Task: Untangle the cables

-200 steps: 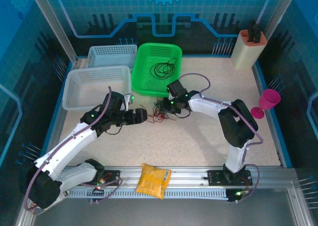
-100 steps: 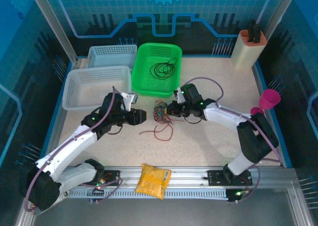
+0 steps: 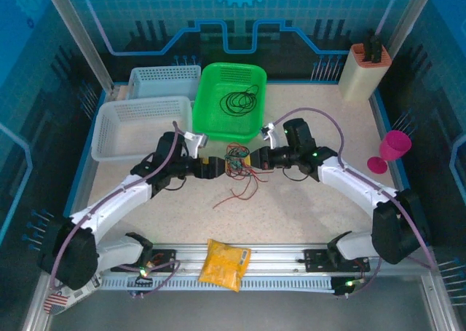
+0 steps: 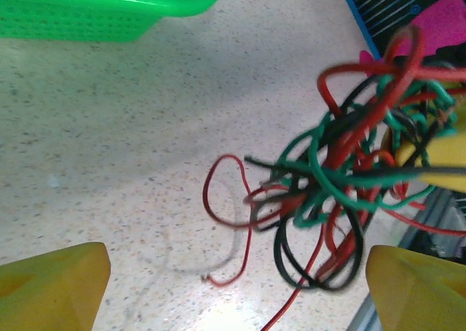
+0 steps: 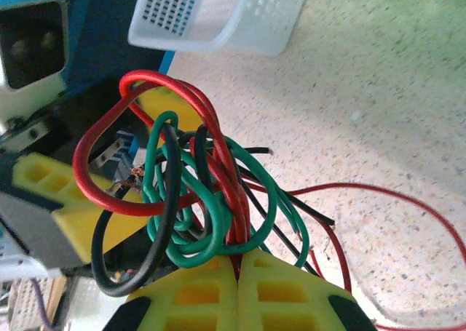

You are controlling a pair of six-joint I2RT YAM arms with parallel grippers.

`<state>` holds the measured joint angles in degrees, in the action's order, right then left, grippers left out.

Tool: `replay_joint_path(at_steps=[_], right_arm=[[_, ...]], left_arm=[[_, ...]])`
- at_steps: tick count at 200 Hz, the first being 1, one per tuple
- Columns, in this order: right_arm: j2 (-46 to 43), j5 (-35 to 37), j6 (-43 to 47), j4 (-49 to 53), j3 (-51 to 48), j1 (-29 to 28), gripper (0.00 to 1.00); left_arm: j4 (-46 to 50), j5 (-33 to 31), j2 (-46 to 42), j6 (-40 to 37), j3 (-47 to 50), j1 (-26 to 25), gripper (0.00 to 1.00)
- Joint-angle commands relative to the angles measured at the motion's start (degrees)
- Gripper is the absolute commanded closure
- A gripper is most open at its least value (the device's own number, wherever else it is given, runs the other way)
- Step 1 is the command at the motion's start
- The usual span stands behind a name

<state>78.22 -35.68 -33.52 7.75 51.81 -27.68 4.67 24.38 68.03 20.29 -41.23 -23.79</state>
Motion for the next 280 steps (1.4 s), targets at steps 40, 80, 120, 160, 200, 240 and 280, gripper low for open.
replay_joint_path(at_steps=[40, 80, 120, 160, 200, 240, 280], right_arm=[[-2.86, -6.98, -1.73, -3.02, -0.83, 0.76, 1.00], [-3.80, -9.11, -5.43, -6.69, -1.08, 1.56, 1.00], [-3.21, -10.20, -8.48, -8.75, -0.95, 1.84, 1.00], [-3.76, -8.17, -7.17, -4.47, 0.54, 2.14, 0.73], [-12.89, 3.97, 8.50, 16.26, 7.06, 5.01, 0.50], [-15.93, 5.85, 24.16, 26.94, 14.47, 0.15, 0.52], [-5.37, 7.14, 24.64, 29.73, 22.35, -8.35, 0.60]], left_arm=[[-18.21, 16.73, 0.55, 7.13, 4.90, 0.15, 0.17], [-24.61, 18.74, 0.35, 10.63, 7.65, 0.21, 0.39], [-31.85, 21.13, 0.88, 14.22, 9.42, 0.24, 0.63], [-30.35, 21.44, 0.36, 13.25, 8.60, 0.15, 1.00], [-19.94, 17.42, -1.48, 8.16, 6.19, 0.21, 1.00], [-9.35, 14.36, -0.79, 2.13, 1.84, 0.07, 1.00], [-6.68, 14.03, 0.44, 1.48, 0.31, 0.08, 1.00]])
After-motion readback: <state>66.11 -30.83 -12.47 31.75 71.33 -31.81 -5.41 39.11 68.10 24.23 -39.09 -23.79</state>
